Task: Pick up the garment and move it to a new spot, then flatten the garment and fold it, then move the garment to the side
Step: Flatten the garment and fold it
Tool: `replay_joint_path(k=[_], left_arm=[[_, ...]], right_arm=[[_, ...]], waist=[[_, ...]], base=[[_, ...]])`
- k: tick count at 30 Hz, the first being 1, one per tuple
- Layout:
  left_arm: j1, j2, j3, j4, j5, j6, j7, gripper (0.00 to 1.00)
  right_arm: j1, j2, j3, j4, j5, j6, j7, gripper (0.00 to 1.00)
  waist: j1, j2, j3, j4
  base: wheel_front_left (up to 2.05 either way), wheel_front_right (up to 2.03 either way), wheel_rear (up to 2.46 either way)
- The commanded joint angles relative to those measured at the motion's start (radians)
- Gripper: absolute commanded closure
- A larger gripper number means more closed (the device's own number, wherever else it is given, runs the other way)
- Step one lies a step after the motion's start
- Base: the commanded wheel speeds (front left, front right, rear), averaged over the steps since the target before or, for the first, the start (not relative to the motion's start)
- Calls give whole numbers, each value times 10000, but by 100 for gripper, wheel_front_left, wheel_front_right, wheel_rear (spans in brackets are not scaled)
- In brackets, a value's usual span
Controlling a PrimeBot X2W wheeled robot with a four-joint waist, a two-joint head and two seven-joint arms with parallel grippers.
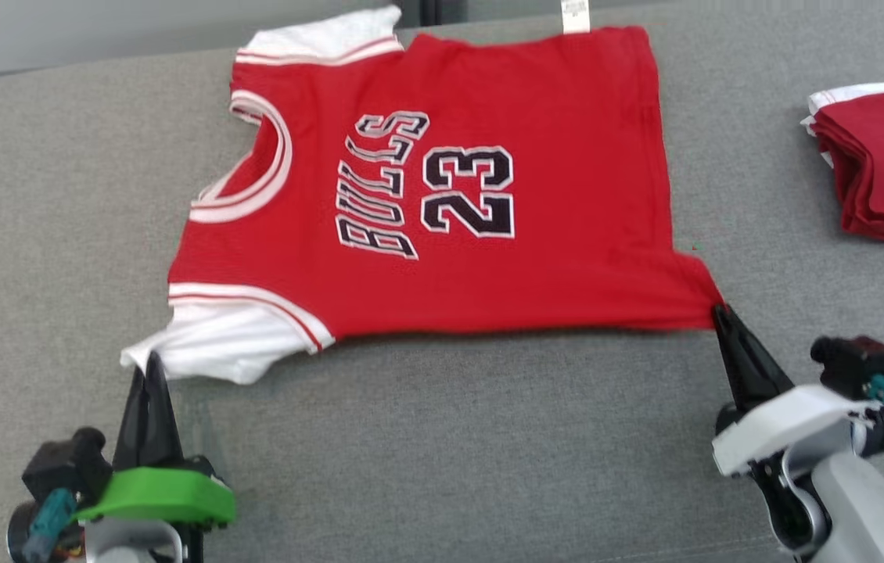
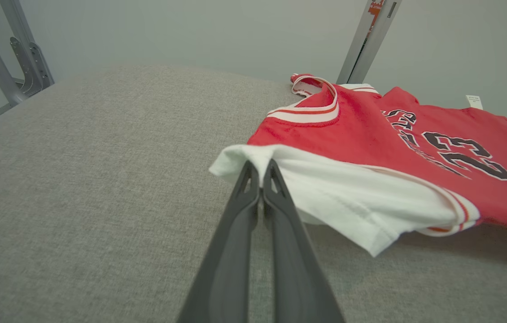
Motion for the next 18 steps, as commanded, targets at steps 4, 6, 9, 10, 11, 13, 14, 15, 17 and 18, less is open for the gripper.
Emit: replay_joint_path(k=[4, 6, 9, 10, 11, 13, 14, 15, 17, 18], left_arm=[[1400, -2, -194, -1510, -141, 454, 541, 100], [1962, -11, -315, -2258, -175, 707, 989, 100], [2633, -28, -467, -3296, -153, 1055, 1660, 100], [2765, -30, -506, -3671, -133, 1144, 1863, 100], [2820, -13, -523, -3930, -80, 1198, 2007, 100], [2934, 106, -591, -4283, -21, 1245, 2350, 100], [2868, 206, -629, -4404, 51, 1231, 2543, 100], [2789, 280, -658, -4445, 58, 1201, 2705, 100], [2347, 435, -754, -4466, 95, 1111, 2990, 100], [2163, 531, -814, -4351, 126, 1048, 3218, 100]], right_arm=[[1582, -20, -877, -1024, -310, -22, 662, 100], [2251, 150, -1252, -1666, -515, -21, 1220, 100], [3120, 405, -1859, -2681, -904, -21, 2165, 100], [3375, 548, -2072, -3086, -1007, -21, 2498, 100], [3565, 658, -2234, -3390, -1105, -21, 2802, 100], [3902, 876, -2531, -4001, -1329, -21, 3420, 100], [4004, 995, -2660, -4269, -1421, -21, 3773, 100], [4050, 1076, -2733, -4431, -1505, -21, 4060, 100], [3983, 1224, -2903, -4661, -1551, -21, 4650, 100], [3860, 1270, -2954, -4730, -1609, -19, 4943, 100]], waist=[[0, 0, -902, 371], [0, 0, -983, 388], [0, 0, -1040, 382], [0, 0, -1021, 380], [0, 0, -1006, 381], [0, 0, -977, 358], [0, 0, -947, 329], [0, 0, -908, 292], [0, 0, -783, 244], [0, 0, -720, 206]], base=[[0, 0, 0], [0, 0, 0], [0, 0, 0], [0, 0, 0], [0, 0, 0], [0, 0, 0], [0, 0, 0], [0, 0, 0], [0, 0, 0], [0, 0, 0]])
